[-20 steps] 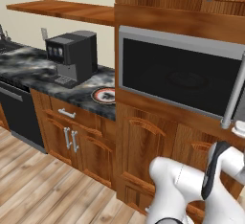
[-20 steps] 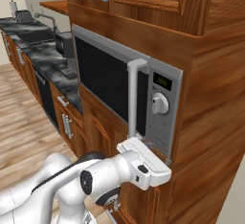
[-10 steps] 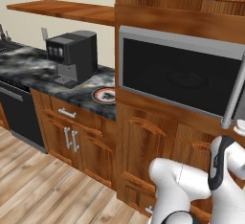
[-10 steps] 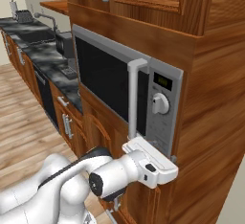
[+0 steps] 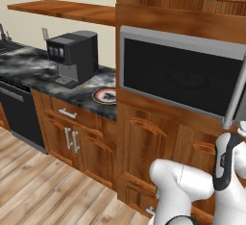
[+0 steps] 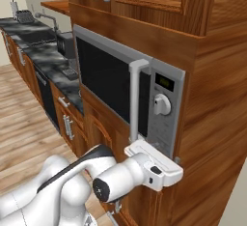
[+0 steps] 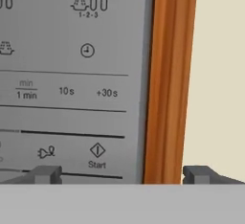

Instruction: Pick the garlic from the counter and place it in the microwave. Then turn on the microwave.

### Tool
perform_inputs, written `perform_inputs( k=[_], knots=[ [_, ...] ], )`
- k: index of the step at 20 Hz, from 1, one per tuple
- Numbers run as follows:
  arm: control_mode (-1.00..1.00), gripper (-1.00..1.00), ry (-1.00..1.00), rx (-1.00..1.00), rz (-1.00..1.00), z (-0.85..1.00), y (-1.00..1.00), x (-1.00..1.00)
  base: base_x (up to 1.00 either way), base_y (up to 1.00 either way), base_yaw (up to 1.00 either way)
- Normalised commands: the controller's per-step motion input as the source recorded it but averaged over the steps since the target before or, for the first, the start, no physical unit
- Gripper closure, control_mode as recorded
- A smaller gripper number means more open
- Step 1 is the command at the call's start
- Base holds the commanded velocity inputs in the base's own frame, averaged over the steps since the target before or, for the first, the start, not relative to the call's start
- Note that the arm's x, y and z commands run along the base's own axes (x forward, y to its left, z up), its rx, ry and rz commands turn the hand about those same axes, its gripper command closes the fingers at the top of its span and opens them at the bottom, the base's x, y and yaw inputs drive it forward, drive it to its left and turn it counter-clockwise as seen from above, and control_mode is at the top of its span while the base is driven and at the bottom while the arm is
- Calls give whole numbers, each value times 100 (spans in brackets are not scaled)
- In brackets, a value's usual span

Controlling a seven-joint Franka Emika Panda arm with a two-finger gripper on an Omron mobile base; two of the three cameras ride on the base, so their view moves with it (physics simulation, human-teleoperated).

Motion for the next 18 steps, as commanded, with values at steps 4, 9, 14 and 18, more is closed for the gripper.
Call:
perform_inputs(
  k=[4,9,14,18],
  knots=[
    [-100,-100,-3,0,0,0,-22,-45,0,0,0],
    [-100,-100,-5,0,0,0,-7,-13,0,0,0],
    [-100,-100,-5,0,0,9,-11,0,0,0,0],
    [-100,-100,-3,0,0,10,-15,0,0,0,0]
  ],
)
